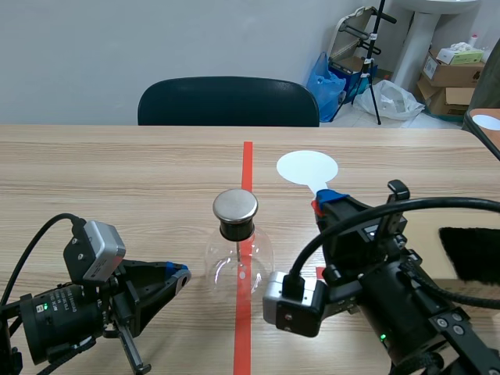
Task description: Do the electroscope experiment
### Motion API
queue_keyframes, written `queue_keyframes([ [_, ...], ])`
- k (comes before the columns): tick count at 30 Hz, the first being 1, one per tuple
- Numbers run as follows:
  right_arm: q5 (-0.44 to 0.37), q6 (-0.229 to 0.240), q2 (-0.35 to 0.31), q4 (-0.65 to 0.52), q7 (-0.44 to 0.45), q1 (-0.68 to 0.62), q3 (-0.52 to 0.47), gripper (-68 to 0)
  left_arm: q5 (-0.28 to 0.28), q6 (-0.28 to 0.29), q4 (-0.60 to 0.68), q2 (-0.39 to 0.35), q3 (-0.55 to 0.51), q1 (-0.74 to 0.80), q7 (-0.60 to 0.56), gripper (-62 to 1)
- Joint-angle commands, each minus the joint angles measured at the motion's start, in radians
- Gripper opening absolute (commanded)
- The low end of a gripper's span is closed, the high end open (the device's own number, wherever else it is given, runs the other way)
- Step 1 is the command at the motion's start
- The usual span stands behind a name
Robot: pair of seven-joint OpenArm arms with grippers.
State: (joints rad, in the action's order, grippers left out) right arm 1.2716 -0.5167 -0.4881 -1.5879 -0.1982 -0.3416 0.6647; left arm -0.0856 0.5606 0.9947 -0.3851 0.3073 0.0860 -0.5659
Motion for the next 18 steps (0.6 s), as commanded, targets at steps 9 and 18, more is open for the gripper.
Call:
queue_keyframes([
  [9,0.000,-0.014,-0.005,-0.014,-0.155,0.011,-0.005,-66.2,0.014,0.003,0.018,0.005,-0.002,-0.003,-0.013,-57.3],
  [18,0.000,-0.014,-0.005,-0.014,-0.181,0.011,-0.005,-66.2,0.014,0.003,0.018,0.005,-0.002,-0.003,-0.013,-57.3],
])
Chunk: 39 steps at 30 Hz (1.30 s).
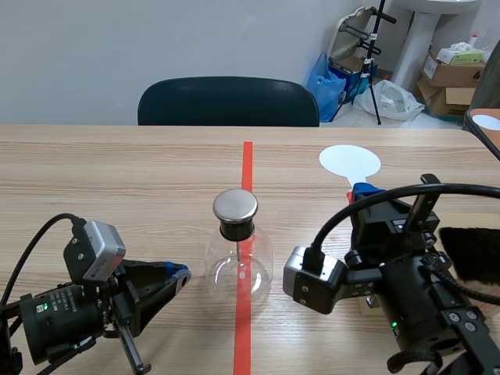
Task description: Do the electroscope experiment
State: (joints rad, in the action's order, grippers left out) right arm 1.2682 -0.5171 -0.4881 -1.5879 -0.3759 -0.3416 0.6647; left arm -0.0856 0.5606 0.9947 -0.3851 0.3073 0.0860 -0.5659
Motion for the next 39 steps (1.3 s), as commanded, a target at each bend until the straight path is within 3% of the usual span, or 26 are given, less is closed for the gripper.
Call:
queue_keyframes([
  [1,0.004,-0.014,-0.005,-0.014,-0.003,0.011,-0.005,-66.2,0.014,0.003,0.018,0.005,-0.002,-0.003,-0.013,-57.3],
  [10,0.004,-0.014,-0.005,-0.014,0.071,0.011,-0.005,-66.2,0.014,0.003,0.018,0.005,-0.002,-0.003,-0.013,-57.3],
  [29,0.004,-0.014,-0.005,-0.014,0.563,0.012,-0.005,-66.2,0.014,0.003,0.018,0.005,-0.002,-0.003,-0.013,-57.3],
  [39,0.004,-0.014,-0.005,-0.014,0.585,0.012,-0.005,-66.2,0.014,0.003,0.018,0.005,-0.002,-0.003,-0.013,-57.3],
])
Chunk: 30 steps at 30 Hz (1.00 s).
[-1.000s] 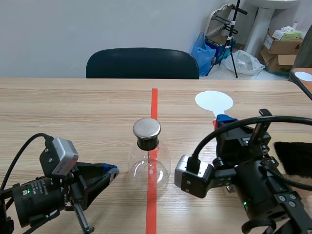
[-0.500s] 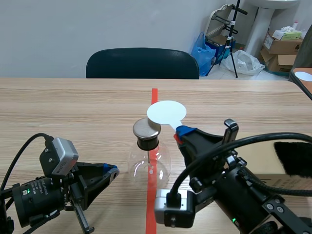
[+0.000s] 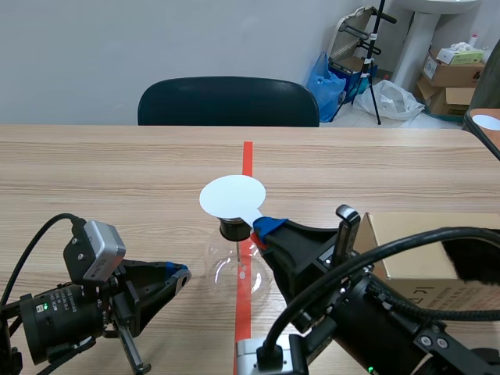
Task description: Do the electroscope experiment
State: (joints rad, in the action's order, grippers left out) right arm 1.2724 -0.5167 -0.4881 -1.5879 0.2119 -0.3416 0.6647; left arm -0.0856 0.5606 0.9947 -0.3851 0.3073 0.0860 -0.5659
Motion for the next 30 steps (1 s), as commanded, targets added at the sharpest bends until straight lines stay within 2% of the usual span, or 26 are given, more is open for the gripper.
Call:
queue_keyframes([
  [1,0.000,-0.014,-0.005,-0.014,-0.003,0.012,-0.005,-66.2,0.014,0.003,0.018,0.005,-0.002,-0.003,-0.013,-57.3],
  [22,0.000,-0.014,-0.005,-0.014,-0.006,0.012,-0.005,-66.2,0.014,0.003,0.018,0.005,-0.002,-0.003,-0.013,-57.3],
  [26,0.000,-0.014,-0.005,-0.014,-0.055,0.012,-0.005,-66.2,0.014,0.003,0.018,0.005,-0.002,-0.003,-0.013,-57.3],
  [30,0.000,-0.014,-0.005,-0.014,-0.153,0.012,-0.005,-66.2,0.014,0.003,0.018,0.005,-0.003,-0.003,-0.013,-57.3],
])
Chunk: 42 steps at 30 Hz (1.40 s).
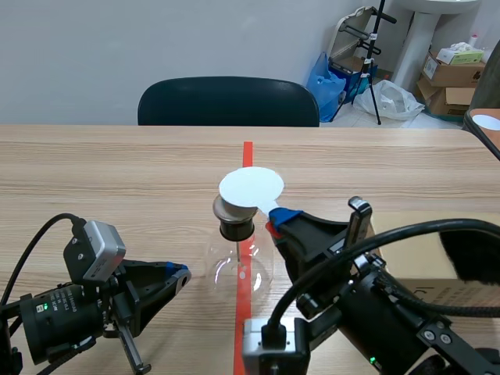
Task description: Do the electroscope experiment
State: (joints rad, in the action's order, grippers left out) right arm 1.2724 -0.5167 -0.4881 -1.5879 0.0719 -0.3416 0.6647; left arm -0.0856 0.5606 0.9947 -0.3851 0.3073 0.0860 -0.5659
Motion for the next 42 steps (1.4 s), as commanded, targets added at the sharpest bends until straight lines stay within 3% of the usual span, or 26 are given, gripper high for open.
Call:
queue_keyframes([
  [1,0.000,-0.014,-0.005,-0.014,-0.043,0.012,-0.005,-66.2,0.014,0.003,0.018,0.005,-0.003,-0.003,-0.013,-57.3],
  [11,0.000,-0.014,-0.005,-0.014,-0.374,0.012,-0.005,-66.2,0.014,0.003,0.018,0.005,-0.003,-0.003,-0.013,-57.3],
  [19,0.000,-0.014,-0.005,-0.014,-0.539,0.012,-0.005,-66.2,0.014,0.003,0.018,0.005,-0.003,-0.003,-0.013,-57.3],
  [26,0.000,-0.014,-0.005,-0.014,-0.595,0.012,-0.005,-66.2,0.014,0.003,0.018,0.005,-0.003,-0.003,-0.013,-57.3],
  [42,0.000,-0.014,-0.005,-0.014,-0.593,0.011,-0.005,-66.2,0.014,0.003,0.018,0.005,-0.003,-0.003,-0.013,-57.3],
])
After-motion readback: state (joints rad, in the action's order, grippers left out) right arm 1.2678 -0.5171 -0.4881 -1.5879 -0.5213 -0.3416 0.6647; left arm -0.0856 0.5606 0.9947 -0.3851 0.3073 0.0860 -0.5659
